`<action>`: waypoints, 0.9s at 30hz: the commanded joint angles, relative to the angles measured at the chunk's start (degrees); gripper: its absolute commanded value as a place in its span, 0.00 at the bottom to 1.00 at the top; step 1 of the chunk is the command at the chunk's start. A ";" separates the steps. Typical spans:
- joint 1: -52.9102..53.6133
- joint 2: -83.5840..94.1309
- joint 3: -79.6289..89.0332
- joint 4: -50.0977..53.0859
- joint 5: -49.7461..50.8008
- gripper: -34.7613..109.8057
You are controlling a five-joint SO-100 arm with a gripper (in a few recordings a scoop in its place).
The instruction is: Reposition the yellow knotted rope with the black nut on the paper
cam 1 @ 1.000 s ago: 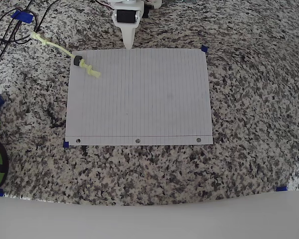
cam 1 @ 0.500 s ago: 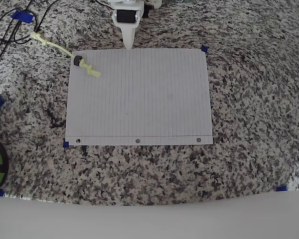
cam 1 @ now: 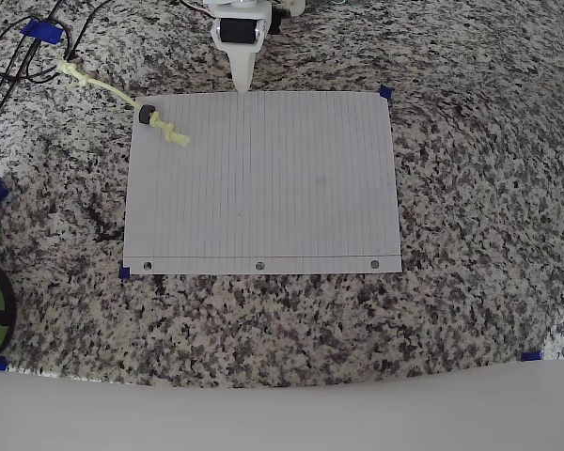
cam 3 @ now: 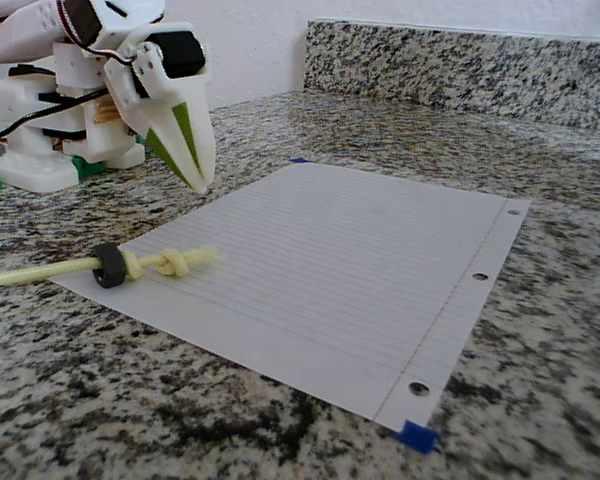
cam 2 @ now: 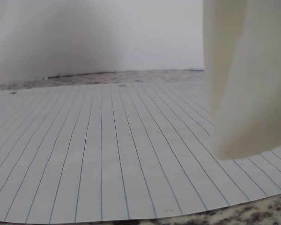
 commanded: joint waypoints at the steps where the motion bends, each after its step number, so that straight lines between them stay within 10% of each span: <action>1: 0.00 0.35 0.09 -0.35 0.09 0.30; 27: -0.70 0.35 0.09 -0.09 0.09 0.30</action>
